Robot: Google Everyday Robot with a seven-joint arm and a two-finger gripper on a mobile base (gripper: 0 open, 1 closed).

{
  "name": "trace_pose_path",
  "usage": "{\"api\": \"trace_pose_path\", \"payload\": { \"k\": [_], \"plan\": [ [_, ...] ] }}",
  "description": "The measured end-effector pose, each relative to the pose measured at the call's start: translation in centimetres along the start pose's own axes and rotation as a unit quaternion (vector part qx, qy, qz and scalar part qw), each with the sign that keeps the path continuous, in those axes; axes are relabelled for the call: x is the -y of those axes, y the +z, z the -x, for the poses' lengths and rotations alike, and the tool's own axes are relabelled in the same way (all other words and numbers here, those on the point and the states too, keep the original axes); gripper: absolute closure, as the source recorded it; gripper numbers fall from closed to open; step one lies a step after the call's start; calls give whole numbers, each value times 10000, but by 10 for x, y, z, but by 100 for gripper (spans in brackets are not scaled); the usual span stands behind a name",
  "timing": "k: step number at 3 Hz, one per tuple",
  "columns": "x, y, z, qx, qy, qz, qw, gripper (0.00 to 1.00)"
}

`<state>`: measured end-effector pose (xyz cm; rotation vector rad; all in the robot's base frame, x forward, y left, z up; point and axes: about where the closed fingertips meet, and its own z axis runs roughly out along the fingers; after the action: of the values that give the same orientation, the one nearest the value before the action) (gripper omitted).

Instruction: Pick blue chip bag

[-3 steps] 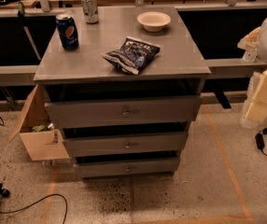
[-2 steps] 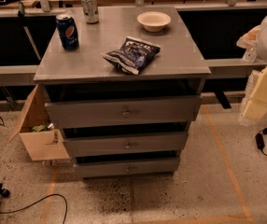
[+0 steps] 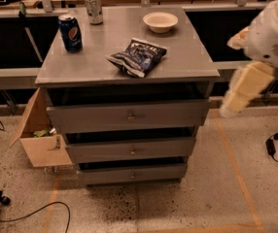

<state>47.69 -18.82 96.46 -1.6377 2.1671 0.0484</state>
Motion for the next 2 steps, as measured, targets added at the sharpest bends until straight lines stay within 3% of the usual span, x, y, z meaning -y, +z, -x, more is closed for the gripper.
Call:
{"api": "trace_pose_path", "payload": {
  "k": [1, 2],
  "plan": [
    [46, 65, 72, 1233, 118, 140, 9922, 0],
    [70, 81, 86, 1572, 251, -72, 9872, 0]
  ]
}}
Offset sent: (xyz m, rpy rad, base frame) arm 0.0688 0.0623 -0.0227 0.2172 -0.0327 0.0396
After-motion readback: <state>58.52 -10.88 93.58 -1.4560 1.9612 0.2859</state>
